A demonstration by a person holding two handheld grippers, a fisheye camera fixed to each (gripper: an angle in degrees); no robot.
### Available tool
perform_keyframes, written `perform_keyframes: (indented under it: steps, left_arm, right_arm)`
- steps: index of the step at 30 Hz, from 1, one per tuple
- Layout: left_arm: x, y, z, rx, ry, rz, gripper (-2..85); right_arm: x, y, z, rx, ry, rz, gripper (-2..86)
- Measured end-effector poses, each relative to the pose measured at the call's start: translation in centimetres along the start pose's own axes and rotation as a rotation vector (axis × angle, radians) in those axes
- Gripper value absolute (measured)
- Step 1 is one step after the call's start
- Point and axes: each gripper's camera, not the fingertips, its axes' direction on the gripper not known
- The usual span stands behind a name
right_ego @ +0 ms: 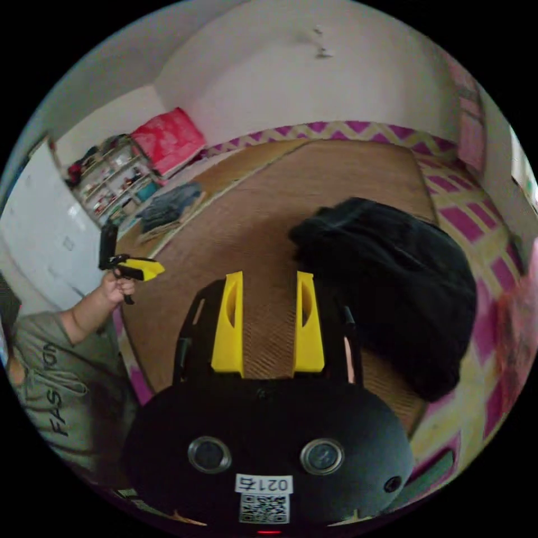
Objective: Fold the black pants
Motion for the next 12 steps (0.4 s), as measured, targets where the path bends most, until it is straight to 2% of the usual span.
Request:
perform_keyframes:
  steps: [6,8,10,12]
  left_arm:
    - [-0.2,10.3,-10.9,0.071,-0.453,-0.079,3.8]
    - [-0.2,14.1,-15.2,0.129,-0.700,-0.185,2.3]
    - [-0.5,16.6,-17.9,0.156,-0.864,-0.244,3.3]
    - [-1.4,18.7,-19.8,0.137,-0.943,-0.306,4.7]
  right_arm:
    - [-17.4,-6.5,9.0,0.057,-0.073,-0.395,13.0]
    - [-25.0,-9.5,13.6,0.032,-0.055,-0.546,12.0]
    - [-30.4,-11.5,17.0,0.026,-0.050,-0.658,11.9]
    - [-35.7,-13.6,20.5,0.013,-0.047,-0.753,12.3]
